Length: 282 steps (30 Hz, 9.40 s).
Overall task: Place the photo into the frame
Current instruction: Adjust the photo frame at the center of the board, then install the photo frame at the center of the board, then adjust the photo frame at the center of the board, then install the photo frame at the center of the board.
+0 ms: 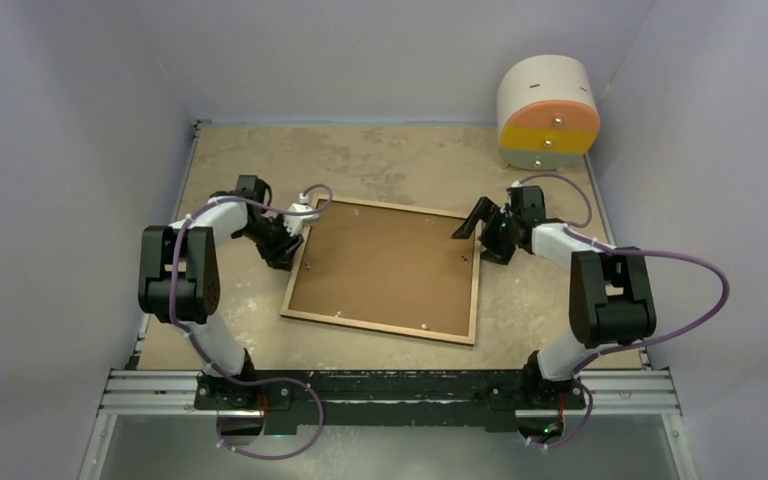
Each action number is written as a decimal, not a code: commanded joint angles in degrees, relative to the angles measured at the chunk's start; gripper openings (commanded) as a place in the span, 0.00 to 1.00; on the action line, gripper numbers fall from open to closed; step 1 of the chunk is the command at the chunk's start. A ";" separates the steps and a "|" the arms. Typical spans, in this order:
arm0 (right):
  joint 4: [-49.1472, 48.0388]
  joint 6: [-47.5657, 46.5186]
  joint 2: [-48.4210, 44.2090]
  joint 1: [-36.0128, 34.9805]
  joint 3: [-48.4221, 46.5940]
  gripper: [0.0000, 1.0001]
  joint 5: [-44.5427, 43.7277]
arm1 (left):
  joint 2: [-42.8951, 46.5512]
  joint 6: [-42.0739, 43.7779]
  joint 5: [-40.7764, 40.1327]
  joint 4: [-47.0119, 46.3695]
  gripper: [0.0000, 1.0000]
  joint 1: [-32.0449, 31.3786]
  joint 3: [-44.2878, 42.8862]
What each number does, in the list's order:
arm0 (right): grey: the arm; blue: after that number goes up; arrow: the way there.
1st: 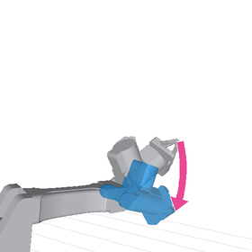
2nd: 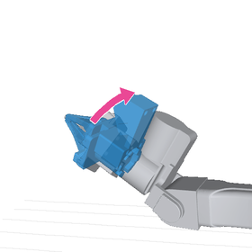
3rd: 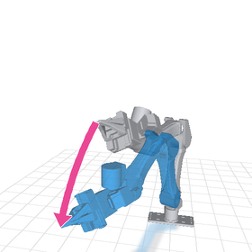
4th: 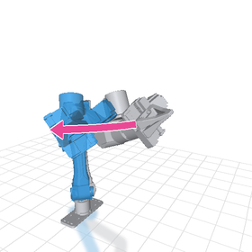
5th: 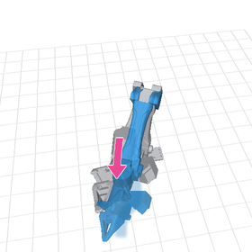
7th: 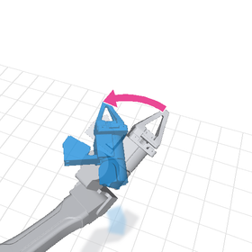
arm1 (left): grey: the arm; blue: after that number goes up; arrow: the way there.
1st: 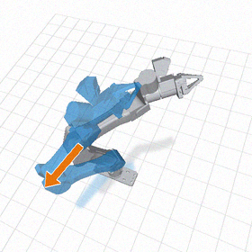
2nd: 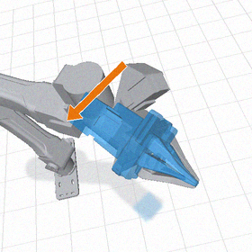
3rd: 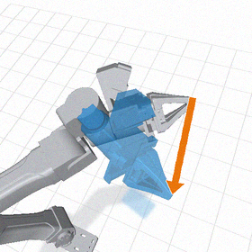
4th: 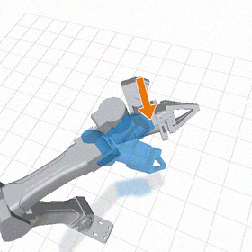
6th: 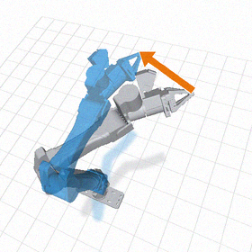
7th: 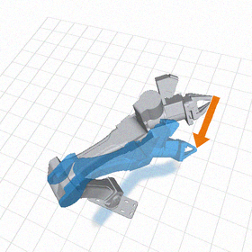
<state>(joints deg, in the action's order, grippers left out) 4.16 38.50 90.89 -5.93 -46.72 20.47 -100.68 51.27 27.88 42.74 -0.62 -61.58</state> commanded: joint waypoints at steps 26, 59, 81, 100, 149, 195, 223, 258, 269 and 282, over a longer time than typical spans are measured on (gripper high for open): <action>-13.86 2.89 8.20 -27.93 -16.89 0.76 -1.57 | -13.38 -5.91 24.38 9.08 0.28 2.92 -8.94; -23.15 11.92 33.06 -41.94 -31.47 0.63 6.34 | -11.86 -8.81 21.88 4.50 0.13 3.08 -5.97; -21.78 13.30 35.33 -43.42 -32.92 0.63 3.20 | -11.40 -8.49 22.10 3.97 0.13 3.08 -5.44; -24.65 17.25 34.31 -43.55 -30.46 0.64 -4.46 | -11.40 -8.13 22.68 3.82 0.13 3.07 -4.95; -7.63 0.70 10.76 -8.38 -10.55 0.96 -12.21 | 0.84 1.64 5.34 3.03 0.40 -5.37 5.28; -7.34 5.29 -9.63 -17.80 3.75 0.99 -1.48 | -15.14 -16.70 -0.37 -0.70 0.47 7.03 -28.61; -4.34 1.09 -0.56 -9.64 -4.75 0.99 -12.66 | -3.67 0.45 13.30 10.17 0.39 -8.52 -0.83; -27.96 17.91 17.34 -41.35 -13.88 0.78 0.36 | -12.83 -7.40 24.53 8.11 0.27 -1.84 -5.99; -28.18 17.98 22.45 -41.97 -17.79 0.74 -0.05 | -11.90 -7.24 23.52 7.91 0.27 -1.84 -5.57; -24.44 14.45 25.21 -41.95 -21.14 0.70 -4.47 | -11.80 -5.99 23.56 8.66 0.28 -1.89 -5.28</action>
<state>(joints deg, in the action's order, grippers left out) -22.81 55.44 115.31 -47.94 -65.45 19.22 -112.92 43.57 51.27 51.92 -2.33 -67.85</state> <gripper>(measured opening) 0.710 0.276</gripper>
